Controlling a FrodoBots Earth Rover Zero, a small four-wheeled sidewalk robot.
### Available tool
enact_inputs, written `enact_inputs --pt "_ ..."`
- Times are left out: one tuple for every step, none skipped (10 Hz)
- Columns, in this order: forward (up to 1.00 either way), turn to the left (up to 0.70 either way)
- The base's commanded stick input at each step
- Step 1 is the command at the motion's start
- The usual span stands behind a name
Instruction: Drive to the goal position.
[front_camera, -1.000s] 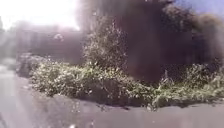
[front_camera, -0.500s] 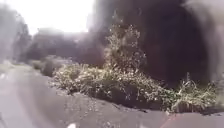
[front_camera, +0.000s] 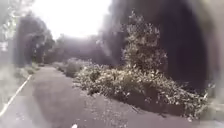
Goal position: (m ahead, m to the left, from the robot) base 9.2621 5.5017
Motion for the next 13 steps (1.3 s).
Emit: enact_inputs --pt "0.93 0.44" --pt "1.00 0.40" --pt "1.00 0.40" --pt "1.00 0.40" --pt "1.00 0.40" --pt "1.00 0.40" --pt "1.00 0.40" --pt "1.00 0.40" --pt "1.00 0.40" --pt "1.00 0.30" --pt "1.00 0.17" --pt "1.00 0.00" --pt "1.00 0.00"
